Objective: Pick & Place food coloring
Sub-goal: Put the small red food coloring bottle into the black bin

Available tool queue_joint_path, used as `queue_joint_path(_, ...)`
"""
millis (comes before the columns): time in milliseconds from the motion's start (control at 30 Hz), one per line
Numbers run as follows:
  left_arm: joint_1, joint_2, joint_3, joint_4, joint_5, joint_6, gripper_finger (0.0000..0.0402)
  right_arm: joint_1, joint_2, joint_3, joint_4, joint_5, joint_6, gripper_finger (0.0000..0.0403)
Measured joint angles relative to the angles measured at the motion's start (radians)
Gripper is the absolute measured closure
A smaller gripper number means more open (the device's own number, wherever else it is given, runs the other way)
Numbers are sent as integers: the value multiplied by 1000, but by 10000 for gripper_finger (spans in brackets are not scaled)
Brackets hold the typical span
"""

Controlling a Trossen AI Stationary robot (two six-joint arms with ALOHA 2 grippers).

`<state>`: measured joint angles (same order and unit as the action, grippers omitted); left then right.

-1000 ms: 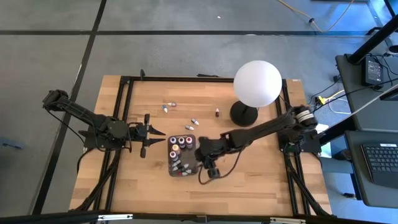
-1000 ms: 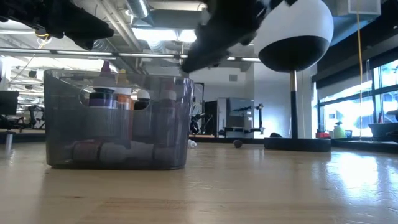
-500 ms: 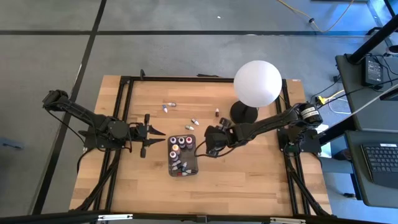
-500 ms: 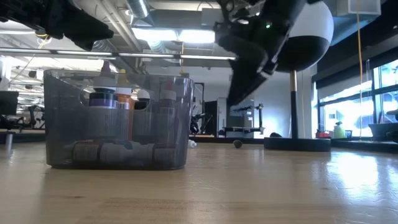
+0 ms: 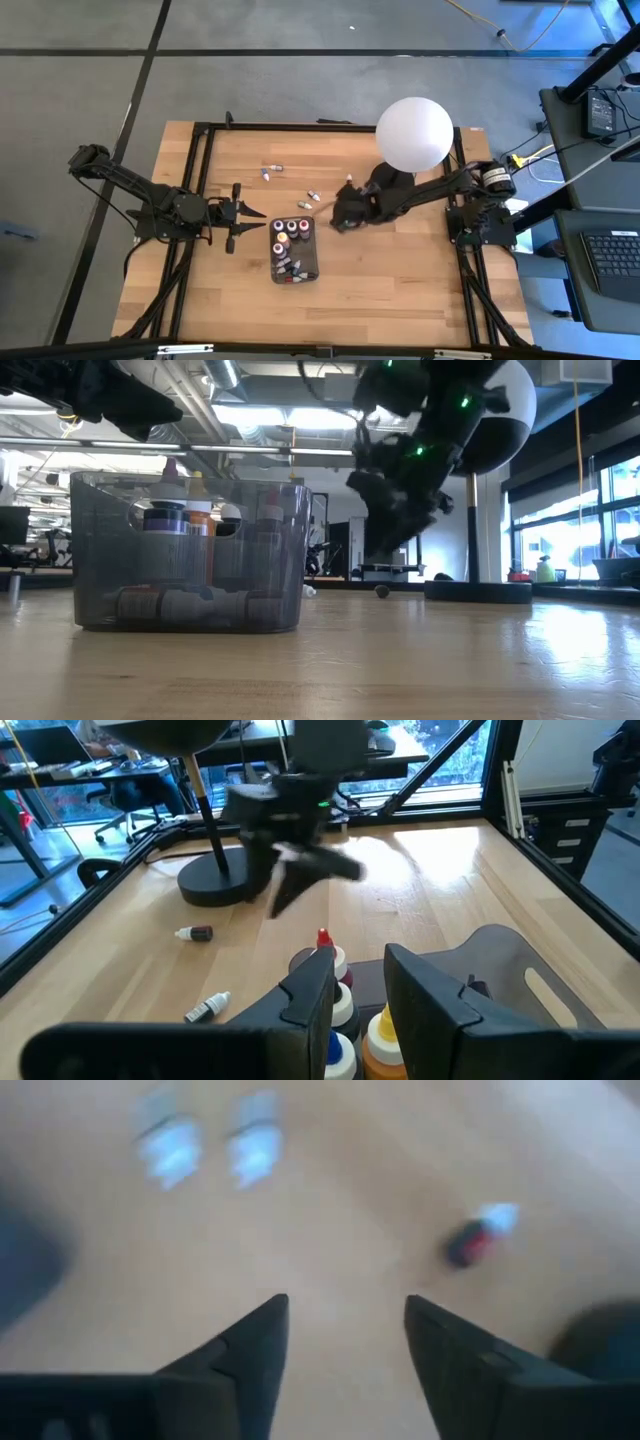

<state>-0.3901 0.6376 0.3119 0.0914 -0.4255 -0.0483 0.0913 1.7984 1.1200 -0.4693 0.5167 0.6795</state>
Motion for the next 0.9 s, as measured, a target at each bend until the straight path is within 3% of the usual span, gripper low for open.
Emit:
queue_joint_path(67,0,0,0,0,0,0,313,-34,0,-13,5,44,91,184)
queue_joint_path(233,0,0,0,0,0,0,313,-91,0,-59,60,67,102,152)
queue_joint_path(500,0,0,0,1,0,0,313,-159,0,-144,251,68,97,147)
queue_joint_path(900,0,0,0,1,-1,1,313,-189,30,-199,365,64,75,147)
